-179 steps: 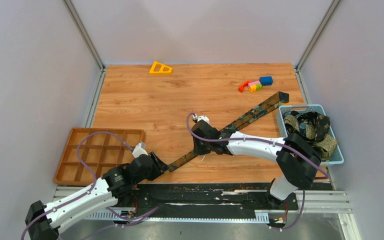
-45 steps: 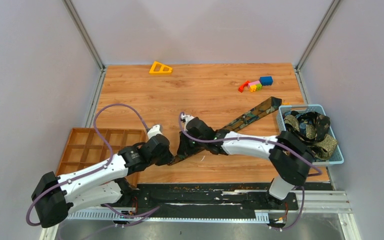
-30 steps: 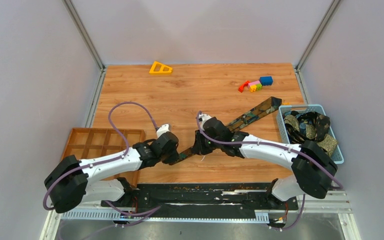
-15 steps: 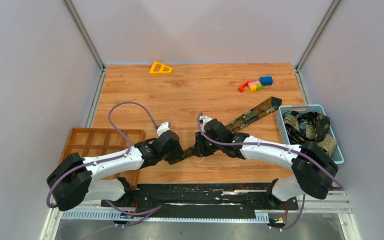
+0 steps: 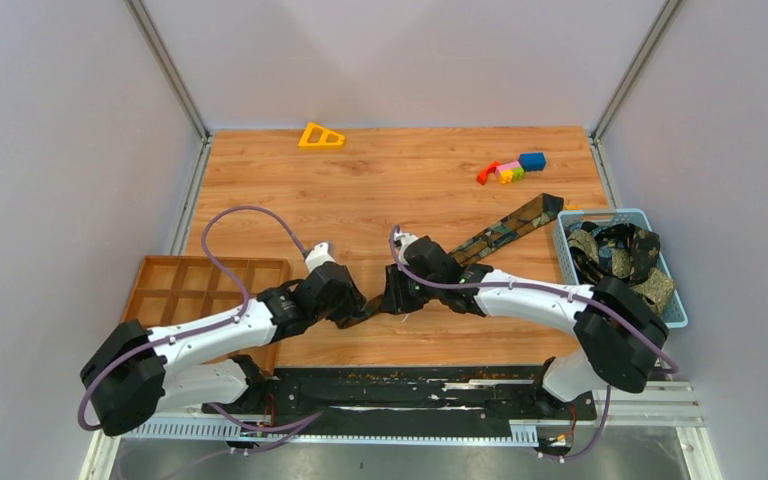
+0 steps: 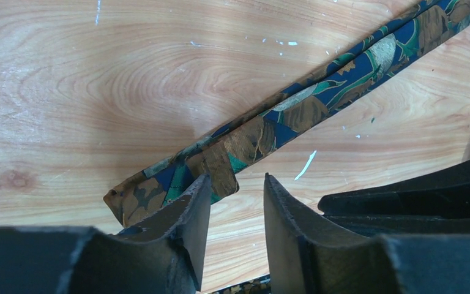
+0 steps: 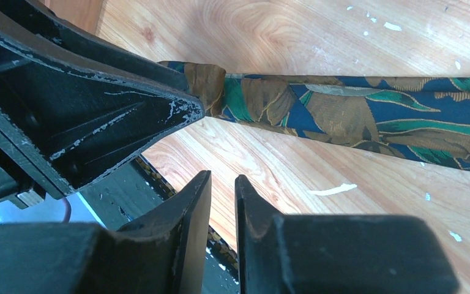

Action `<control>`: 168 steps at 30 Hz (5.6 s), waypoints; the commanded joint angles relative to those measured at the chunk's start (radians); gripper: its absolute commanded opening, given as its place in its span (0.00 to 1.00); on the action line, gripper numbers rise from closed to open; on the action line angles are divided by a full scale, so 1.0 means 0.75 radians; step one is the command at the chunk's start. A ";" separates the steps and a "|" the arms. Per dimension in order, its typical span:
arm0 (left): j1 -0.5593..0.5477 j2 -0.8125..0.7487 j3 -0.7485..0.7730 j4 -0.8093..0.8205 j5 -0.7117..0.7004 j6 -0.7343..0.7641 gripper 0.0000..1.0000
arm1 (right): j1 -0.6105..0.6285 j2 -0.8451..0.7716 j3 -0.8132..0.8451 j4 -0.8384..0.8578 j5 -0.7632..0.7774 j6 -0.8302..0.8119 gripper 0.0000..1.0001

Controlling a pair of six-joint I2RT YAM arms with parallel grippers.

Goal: Roll the ties
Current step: Roll the tie at the center of the board.

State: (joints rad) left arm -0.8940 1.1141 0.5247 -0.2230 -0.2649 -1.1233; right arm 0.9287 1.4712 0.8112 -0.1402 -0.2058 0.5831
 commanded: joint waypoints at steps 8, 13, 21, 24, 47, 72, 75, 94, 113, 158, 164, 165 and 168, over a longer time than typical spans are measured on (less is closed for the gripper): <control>0.016 -0.170 -0.025 -0.070 -0.083 -0.022 0.29 | 0.013 0.096 0.146 0.068 -0.049 0.051 0.32; 0.022 -0.304 -0.006 -0.244 -0.150 0.031 0.50 | 0.019 0.172 0.223 0.015 -0.031 0.059 0.37; 0.023 -0.577 -0.088 -0.436 -0.220 0.060 0.66 | 0.038 0.320 0.367 -0.063 -0.011 0.043 0.35; 0.023 -0.636 -0.118 -0.469 -0.214 0.060 0.65 | 0.044 0.368 0.398 -0.077 -0.009 0.043 0.31; 0.023 -0.551 -0.233 -0.240 -0.067 -0.007 0.57 | 0.054 0.453 0.320 -0.066 0.065 0.030 0.01; 0.023 -0.310 -0.366 0.092 -0.016 -0.178 0.43 | 0.054 0.497 0.212 0.028 0.064 0.042 0.00; 0.024 -0.286 -0.383 0.116 -0.026 -0.185 0.38 | 0.054 0.498 0.208 0.031 0.062 0.044 0.00; 0.024 -0.253 -0.431 0.135 -0.027 -0.198 0.03 | 0.054 0.493 0.212 0.014 0.065 0.040 0.00; 0.022 -0.353 -0.270 -0.178 0.017 -0.057 0.00 | 0.090 0.283 0.433 -0.236 0.080 -0.075 0.27; 0.025 -0.490 -0.110 -0.372 0.017 -0.027 0.00 | 0.197 0.595 0.548 -0.130 0.016 -0.015 0.00; 0.035 -0.472 -0.070 -0.378 0.023 -0.003 0.00 | 0.199 0.601 0.562 -0.111 -0.019 -0.007 0.00; 0.038 -0.466 -0.063 -0.381 0.025 0.003 0.00 | 0.201 0.602 0.563 -0.109 -0.024 -0.005 0.00; 0.044 -0.444 -0.036 -0.398 0.038 0.021 0.00 | 0.200 0.602 0.571 -0.103 -0.039 -0.004 0.00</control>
State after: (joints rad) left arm -0.8711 0.7670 0.4370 -0.5228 -0.2367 -1.1389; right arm 1.0668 1.9137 1.1942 -0.2676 -0.2020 0.5671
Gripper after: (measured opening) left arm 0.029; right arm 0.009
